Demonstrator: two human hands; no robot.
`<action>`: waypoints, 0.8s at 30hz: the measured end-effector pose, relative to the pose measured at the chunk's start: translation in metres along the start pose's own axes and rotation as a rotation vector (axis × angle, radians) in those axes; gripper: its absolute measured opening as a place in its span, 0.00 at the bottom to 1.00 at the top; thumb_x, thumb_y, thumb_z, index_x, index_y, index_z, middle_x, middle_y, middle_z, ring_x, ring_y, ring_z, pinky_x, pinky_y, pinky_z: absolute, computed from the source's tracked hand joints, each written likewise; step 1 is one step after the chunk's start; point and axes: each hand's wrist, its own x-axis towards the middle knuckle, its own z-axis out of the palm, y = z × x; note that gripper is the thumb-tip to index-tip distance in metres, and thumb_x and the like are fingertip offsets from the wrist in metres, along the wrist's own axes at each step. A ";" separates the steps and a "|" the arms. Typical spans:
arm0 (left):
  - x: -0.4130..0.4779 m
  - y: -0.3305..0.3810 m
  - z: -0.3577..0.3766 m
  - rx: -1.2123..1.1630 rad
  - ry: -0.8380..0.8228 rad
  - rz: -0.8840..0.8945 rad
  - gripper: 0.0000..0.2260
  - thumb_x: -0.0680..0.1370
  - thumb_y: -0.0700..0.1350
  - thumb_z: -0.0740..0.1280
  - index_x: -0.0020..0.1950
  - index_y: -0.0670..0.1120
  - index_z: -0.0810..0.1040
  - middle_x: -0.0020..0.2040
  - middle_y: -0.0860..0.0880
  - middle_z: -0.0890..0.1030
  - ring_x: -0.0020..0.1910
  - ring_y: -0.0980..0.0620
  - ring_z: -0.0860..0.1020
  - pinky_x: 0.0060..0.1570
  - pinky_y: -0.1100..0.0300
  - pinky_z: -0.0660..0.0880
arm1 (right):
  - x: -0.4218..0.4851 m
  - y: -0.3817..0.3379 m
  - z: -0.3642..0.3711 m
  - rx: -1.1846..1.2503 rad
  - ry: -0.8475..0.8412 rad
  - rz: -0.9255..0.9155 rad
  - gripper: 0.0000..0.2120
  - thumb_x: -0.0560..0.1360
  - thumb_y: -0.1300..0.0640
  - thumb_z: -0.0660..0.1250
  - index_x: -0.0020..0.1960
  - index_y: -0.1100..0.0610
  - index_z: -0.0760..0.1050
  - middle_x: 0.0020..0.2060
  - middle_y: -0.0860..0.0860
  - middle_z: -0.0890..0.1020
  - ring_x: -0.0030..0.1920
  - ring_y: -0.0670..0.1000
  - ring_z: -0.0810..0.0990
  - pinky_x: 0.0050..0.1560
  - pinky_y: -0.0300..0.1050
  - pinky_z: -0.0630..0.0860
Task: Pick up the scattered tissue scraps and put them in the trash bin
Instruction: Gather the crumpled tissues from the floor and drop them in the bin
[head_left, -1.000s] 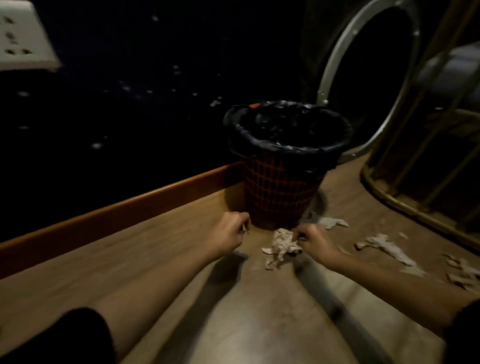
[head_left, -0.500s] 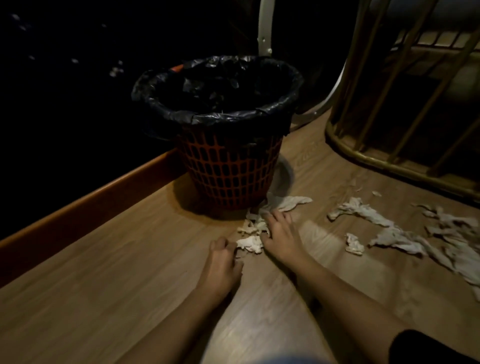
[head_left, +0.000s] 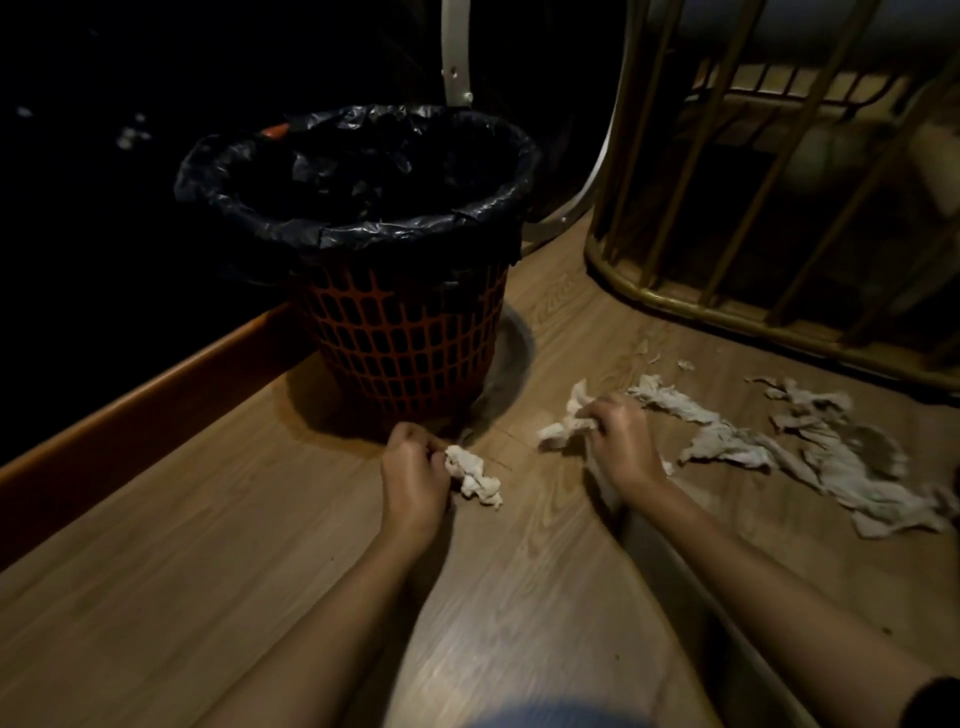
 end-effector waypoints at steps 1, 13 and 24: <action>0.004 0.004 0.006 0.002 -0.026 0.010 0.05 0.68 0.29 0.63 0.38 0.34 0.77 0.45 0.46 0.73 0.41 0.49 0.73 0.38 0.68 0.62 | 0.000 0.011 -0.007 -0.068 0.018 0.057 0.11 0.71 0.68 0.66 0.51 0.61 0.80 0.53 0.58 0.79 0.56 0.59 0.74 0.54 0.46 0.71; -0.022 0.026 0.044 0.147 -0.352 0.160 0.07 0.69 0.30 0.63 0.36 0.39 0.78 0.39 0.40 0.81 0.37 0.48 0.75 0.35 0.60 0.67 | -0.091 0.056 -0.006 -0.093 -0.071 0.041 0.17 0.67 0.73 0.66 0.53 0.60 0.79 0.45 0.57 0.79 0.48 0.57 0.75 0.45 0.44 0.70; -0.006 0.091 0.067 -0.002 -0.405 0.246 0.08 0.68 0.31 0.63 0.34 0.41 0.78 0.30 0.49 0.79 0.26 0.63 0.73 0.26 0.74 0.68 | 0.038 0.081 -0.042 -0.023 -0.167 0.403 0.27 0.69 0.51 0.69 0.66 0.55 0.69 0.68 0.58 0.68 0.68 0.64 0.65 0.67 0.55 0.66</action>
